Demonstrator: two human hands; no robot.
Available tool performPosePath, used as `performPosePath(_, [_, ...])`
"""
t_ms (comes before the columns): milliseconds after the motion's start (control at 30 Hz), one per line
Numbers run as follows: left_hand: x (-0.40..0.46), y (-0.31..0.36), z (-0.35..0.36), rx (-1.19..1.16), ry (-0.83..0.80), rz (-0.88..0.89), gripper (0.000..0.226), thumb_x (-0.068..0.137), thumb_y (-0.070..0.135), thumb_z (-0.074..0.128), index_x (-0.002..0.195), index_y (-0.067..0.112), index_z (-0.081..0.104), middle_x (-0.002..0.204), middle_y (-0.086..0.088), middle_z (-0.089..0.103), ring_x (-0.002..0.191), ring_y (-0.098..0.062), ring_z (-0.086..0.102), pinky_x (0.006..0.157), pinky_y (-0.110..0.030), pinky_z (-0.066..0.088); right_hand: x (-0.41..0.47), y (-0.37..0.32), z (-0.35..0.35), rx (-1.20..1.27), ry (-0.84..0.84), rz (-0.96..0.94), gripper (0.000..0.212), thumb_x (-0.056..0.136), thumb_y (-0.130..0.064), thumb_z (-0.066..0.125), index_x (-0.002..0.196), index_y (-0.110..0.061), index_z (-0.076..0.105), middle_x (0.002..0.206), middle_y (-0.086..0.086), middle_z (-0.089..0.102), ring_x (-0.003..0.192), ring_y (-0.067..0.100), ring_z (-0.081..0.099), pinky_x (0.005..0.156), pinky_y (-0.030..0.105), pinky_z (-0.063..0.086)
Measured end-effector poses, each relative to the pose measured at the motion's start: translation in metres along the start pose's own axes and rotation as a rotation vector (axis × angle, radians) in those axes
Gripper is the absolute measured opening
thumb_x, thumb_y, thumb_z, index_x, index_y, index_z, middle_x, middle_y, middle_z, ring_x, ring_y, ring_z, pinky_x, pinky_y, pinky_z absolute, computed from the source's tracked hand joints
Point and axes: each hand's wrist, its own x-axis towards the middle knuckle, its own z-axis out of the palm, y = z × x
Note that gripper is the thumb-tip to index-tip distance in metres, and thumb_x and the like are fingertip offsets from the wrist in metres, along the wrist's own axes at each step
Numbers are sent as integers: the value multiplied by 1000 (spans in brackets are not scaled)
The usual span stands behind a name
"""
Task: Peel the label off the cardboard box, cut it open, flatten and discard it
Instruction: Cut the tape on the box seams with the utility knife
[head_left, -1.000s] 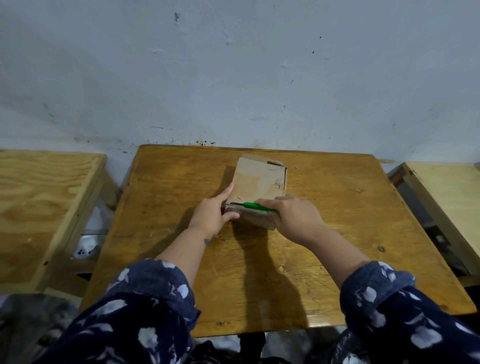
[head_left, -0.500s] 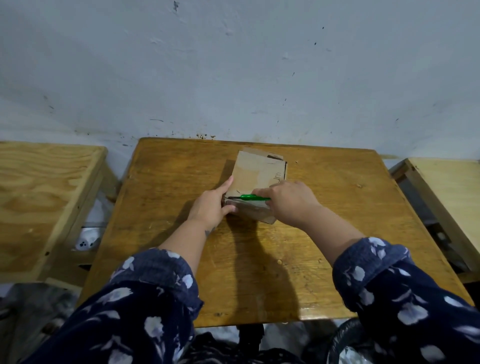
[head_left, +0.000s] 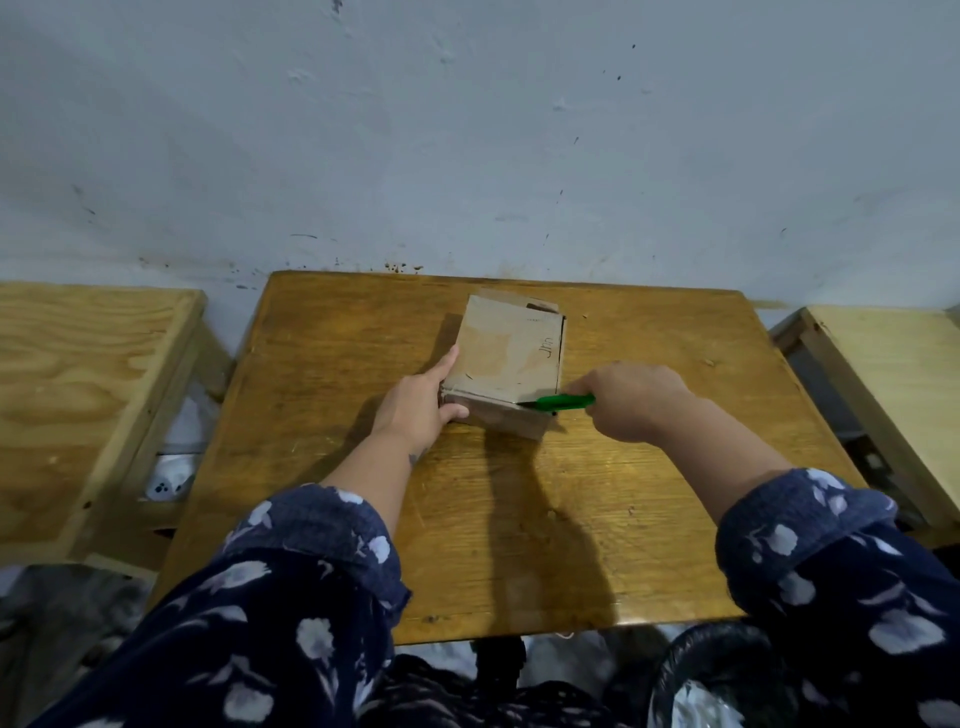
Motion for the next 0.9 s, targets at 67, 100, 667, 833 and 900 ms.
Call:
performPosePath(67, [0,1,0,10,6,2,83,86,30,68,149,43,15,139,-7,54,124,-28,51,102,-43,45,-4,8,-1,-32,-15,23,49,93,-16,41,133,-43,48,96,-7,60,83,15,56,62,28,42])
performPosePath(100, [0,1,0,17,5,2,83,87,30,68,150,43,15,139,-7,54,123,-28,52,101,-42,45,-6,12,-2,-66,-24,36,49,92,-14,40,131,-42,50,97,-7,61,86,16,56,67,29,43])
performPosePath(667, [-1,19,3,171,46,90,87,88,69,37,154,27,-3,162,7,-10,148,-22,10,118,-55,10,-18,71,22,1384,0,259,63,94,5,44,148,-22,27,108,7,66,83,17,53,72,30,43])
performPosePath(833, [22,50,12,293,84,143,78,90,69,30,153,27,11,162,3,-14,149,-22,-6,117,-57,0,2,89,31,1521,197,460,68,86,-5,65,143,-17,31,113,10,61,86,18,56,75,34,43])
performPosePath(900, [31,59,17,335,43,118,81,88,73,30,153,28,14,162,1,-14,148,-24,-11,116,-59,-1,13,95,38,1398,328,598,55,85,-10,69,132,-16,40,108,8,61,86,21,60,74,36,45])
